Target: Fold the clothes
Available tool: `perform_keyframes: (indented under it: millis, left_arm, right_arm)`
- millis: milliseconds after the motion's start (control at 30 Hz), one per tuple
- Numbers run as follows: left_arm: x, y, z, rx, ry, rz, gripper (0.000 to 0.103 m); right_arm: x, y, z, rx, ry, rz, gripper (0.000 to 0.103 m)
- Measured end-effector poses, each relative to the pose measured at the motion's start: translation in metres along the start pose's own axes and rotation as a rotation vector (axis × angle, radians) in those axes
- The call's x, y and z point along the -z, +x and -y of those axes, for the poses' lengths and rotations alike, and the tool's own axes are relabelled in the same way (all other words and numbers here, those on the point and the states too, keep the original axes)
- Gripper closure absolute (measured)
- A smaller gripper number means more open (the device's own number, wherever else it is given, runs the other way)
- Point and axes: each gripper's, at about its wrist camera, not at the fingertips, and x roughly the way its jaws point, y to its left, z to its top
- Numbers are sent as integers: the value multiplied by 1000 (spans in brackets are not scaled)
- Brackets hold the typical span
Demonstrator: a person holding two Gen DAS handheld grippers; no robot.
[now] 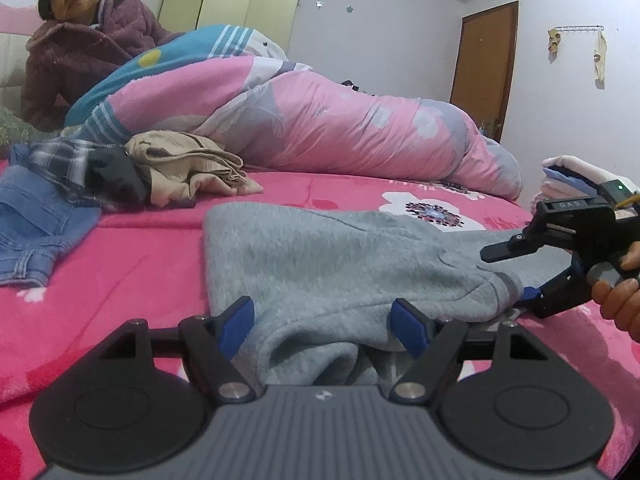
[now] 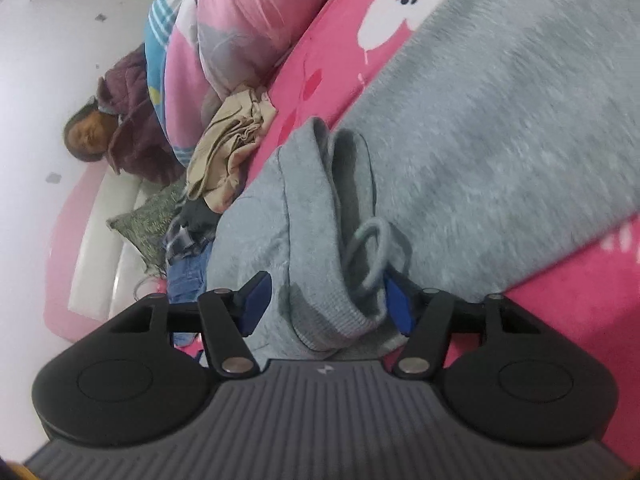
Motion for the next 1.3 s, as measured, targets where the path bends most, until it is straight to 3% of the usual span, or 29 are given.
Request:
perform_keyframes:
  millis: [167, 300, 500, 800, 967, 1167, 1300]
  left_arm:
    - [1, 0, -2, 3, -10, -5, 27]
    - [2, 1, -2, 4, -13, -5, 27]
    - [2, 1, -4, 10, -16, -6, 26]
    - [3, 1, -5, 12, -17, -5, 26]
    - [4, 2, -6, 17, -18, -1, 26]
    - [5, 3, -8, 27, -24, 2, 26]
    - [6, 3, -10, 35, -29, 5, 26]
  right_arm:
    - [-12, -1, -11, -117, 61, 26, 40]
    - [-6, -2, 3, -74, 136, 48, 41]
    - [24, -27, 20, -98, 259, 143, 39]
    - [32, -5, -4, -88, 193, 58, 39]
    - [29, 3, -2, -65, 215, 77, 40]
    - [23, 4, 3, -85, 267, 172, 40]
    - [7, 16, 11, -90, 267, 135, 41]
